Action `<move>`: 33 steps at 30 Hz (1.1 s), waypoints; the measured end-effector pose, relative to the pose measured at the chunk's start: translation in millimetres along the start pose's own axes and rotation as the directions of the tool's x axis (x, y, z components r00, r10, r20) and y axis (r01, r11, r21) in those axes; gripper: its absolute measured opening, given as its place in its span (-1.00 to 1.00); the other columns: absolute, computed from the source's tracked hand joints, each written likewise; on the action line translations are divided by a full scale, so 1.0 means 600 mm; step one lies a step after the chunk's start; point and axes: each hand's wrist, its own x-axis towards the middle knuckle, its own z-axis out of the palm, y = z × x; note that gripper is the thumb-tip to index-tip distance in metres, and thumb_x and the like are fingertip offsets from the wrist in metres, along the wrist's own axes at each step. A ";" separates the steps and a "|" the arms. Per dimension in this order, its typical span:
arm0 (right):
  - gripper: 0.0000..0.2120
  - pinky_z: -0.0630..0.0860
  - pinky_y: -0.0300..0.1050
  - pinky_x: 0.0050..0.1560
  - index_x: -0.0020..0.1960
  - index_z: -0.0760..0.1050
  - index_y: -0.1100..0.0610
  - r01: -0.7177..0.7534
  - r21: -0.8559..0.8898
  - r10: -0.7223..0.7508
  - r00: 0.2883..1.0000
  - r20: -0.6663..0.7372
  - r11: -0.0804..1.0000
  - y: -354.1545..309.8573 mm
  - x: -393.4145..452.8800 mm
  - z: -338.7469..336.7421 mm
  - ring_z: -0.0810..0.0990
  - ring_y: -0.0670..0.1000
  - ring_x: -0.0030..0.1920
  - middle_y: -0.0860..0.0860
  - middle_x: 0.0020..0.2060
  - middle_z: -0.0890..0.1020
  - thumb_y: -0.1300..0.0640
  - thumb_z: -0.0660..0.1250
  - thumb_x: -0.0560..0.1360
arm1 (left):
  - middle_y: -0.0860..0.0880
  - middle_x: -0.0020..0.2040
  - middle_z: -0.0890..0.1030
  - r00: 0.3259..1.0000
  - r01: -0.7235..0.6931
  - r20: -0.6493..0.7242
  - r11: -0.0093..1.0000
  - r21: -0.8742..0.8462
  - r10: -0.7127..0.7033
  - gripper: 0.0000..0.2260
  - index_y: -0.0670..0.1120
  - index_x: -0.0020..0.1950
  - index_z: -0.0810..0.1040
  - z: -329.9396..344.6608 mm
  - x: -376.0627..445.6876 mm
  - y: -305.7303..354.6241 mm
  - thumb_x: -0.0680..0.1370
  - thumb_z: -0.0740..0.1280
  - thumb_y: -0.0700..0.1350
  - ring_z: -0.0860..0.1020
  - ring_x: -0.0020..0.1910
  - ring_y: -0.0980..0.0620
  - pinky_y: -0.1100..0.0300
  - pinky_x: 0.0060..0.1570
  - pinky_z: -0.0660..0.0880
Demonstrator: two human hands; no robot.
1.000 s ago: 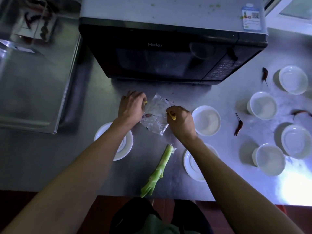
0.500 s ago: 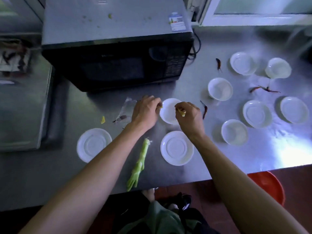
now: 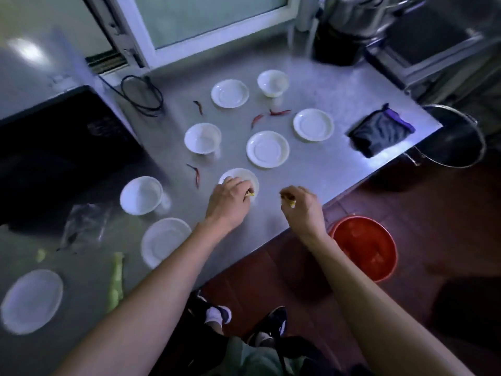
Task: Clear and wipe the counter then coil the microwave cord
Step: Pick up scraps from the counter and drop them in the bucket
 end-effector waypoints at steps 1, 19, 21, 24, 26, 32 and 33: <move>-0.80 0.53 0.04 -0.03 0.01 0.65 0.18 -0.028 -0.009 0.028 1.000 -0.014 1.000 0.026 -0.007 -0.024 0.60 0.19 -0.07 0.13 -0.12 0.66 0.33 0.37 0.43 | -0.04 -0.03 0.62 0.999 -0.020 0.027 1.000 0.011 0.020 -0.88 -0.08 -0.01 0.62 0.016 0.006 0.030 0.48 0.37 -0.22 0.50 0.08 -0.13 -0.03 0.05 0.46; -0.85 0.57 0.00 0.00 0.04 0.65 0.11 -0.511 0.005 0.506 0.850 -0.147 0.859 0.377 -0.148 -0.197 0.61 0.06 -0.02 0.03 -0.06 0.67 0.25 0.39 0.50 | 0.00 0.01 0.56 0.849 -0.341 0.419 0.940 -0.032 0.322 -0.90 0.01 0.06 0.57 0.300 0.117 0.328 0.57 0.33 -0.08 0.47 0.10 -0.06 0.03 0.06 0.43; -0.84 0.58 -0.01 0.04 0.05 0.65 0.11 -0.575 0.000 0.568 0.809 -0.152 0.818 0.412 -0.147 -0.199 0.61 0.06 0.01 0.03 -0.02 0.67 0.26 0.39 0.50 | 0.00 0.00 0.56 0.817 -0.363 0.464 0.931 -0.045 0.342 -0.90 0.01 0.07 0.57 0.343 0.140 0.340 0.57 0.33 -0.08 0.47 0.10 -0.06 0.01 0.08 0.44; -0.84 0.58 -0.02 0.03 0.06 0.65 0.12 -0.647 -0.015 0.640 0.757 -0.129 0.762 0.448 -0.145 -0.199 0.61 0.05 0.02 0.02 -0.01 0.67 0.25 0.38 0.50 | 0.02 -0.01 0.56 0.778 -0.373 0.516 0.924 -0.079 0.358 -0.91 0.02 0.06 0.57 0.391 0.162 0.353 0.56 0.33 -0.07 0.48 0.06 -0.06 -0.01 0.06 0.45; -0.83 0.58 0.00 0.05 0.07 0.64 0.13 -0.689 -0.006 0.685 0.722 -0.098 0.725 0.477 -0.133 -0.192 0.62 0.05 0.02 0.03 0.00 0.67 0.24 0.37 0.50 | 0.02 -0.04 0.56 0.748 -0.374 0.552 0.921 -0.110 0.369 -0.92 0.02 0.04 0.56 0.429 0.179 0.358 0.56 0.34 -0.08 0.49 0.04 -0.06 -0.01 0.03 0.46; -0.77 0.52 -0.14 0.01 0.10 0.64 0.08 -0.796 0.083 0.800 0.596 -0.071 0.600 0.565 -0.113 -0.149 0.61 0.01 0.00 -0.01 -0.01 0.67 0.23 0.36 0.47 | 0.07 -0.10 0.54 0.702 -0.342 0.622 0.930 -0.135 0.348 -0.92 0.06 -0.01 0.56 0.529 0.217 0.368 0.52 0.38 -0.08 0.49 -0.02 -0.02 0.04 -0.03 0.49; -0.77 0.50 -0.14 -0.02 0.08 0.64 0.07 -0.807 0.096 0.813 0.578 -0.071 0.583 0.584 -0.114 -0.138 0.61 0.01 -0.02 -0.01 -0.04 0.67 0.23 0.35 0.45 | 0.08 -0.12 0.54 0.695 -0.341 0.627 0.929 -0.144 0.352 -0.92 0.07 -0.02 0.55 0.549 0.221 0.371 0.52 0.39 -0.09 0.49 -0.03 -0.01 0.04 -0.05 0.49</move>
